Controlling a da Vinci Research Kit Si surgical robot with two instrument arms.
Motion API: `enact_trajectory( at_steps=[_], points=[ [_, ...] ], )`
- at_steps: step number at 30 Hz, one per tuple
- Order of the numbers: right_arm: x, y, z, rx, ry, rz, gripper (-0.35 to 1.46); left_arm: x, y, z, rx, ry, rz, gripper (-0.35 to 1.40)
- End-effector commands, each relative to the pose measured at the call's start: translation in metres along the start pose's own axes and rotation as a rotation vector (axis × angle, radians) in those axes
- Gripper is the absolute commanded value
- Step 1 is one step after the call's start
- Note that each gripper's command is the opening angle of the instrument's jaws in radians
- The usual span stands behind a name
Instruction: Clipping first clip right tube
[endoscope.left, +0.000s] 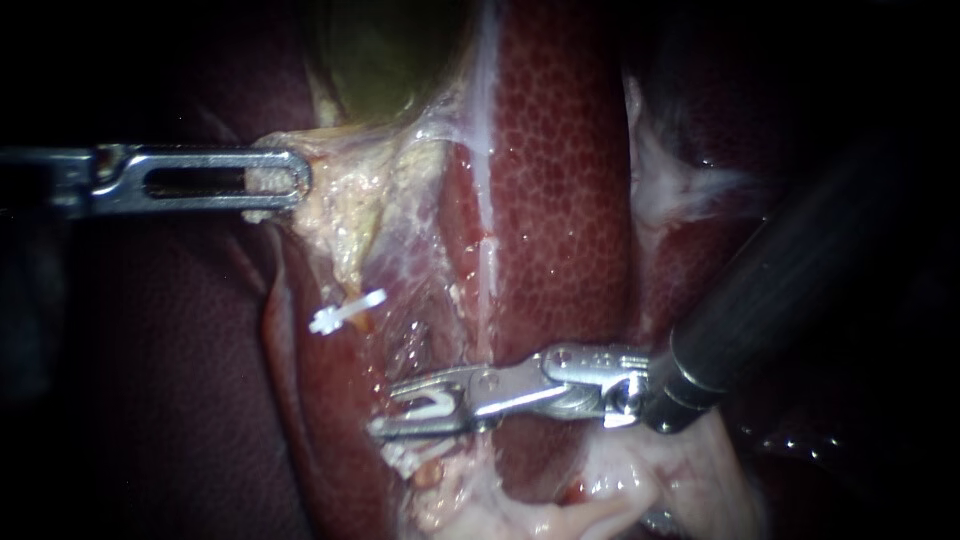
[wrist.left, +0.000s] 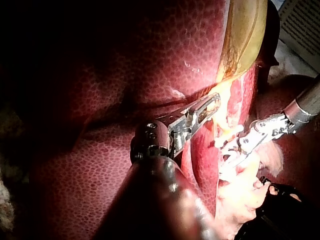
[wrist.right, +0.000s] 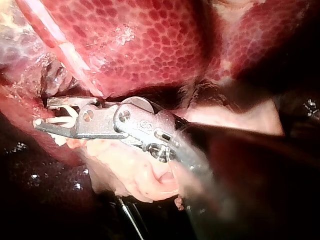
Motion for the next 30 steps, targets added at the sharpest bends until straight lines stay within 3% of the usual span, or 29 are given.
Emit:
enact_trajectory(
  at_steps=[1, 17, 30],
  points=[
    [0.0000, 0.0000, 0.0000, -0.001, 0.001, 0.002, 0.02, 0.0000, 0.0000, 0.0000, 0.000, 0.000, 0.000, -0.35],
    [0.0000, -0.0003, -0.0008, 0.004, 0.000, 0.003, 0.03, 0.0000, 0.0000, 0.0000, 0.000, 0.000, 0.000, -0.35],
    [0.0007, -0.0012, -0.0047, 0.006, 0.005, 0.010, 0.15, 0.0000, 0.0000, -0.0001, 0.000, 0.000, 0.000, -0.35]
  ],
)
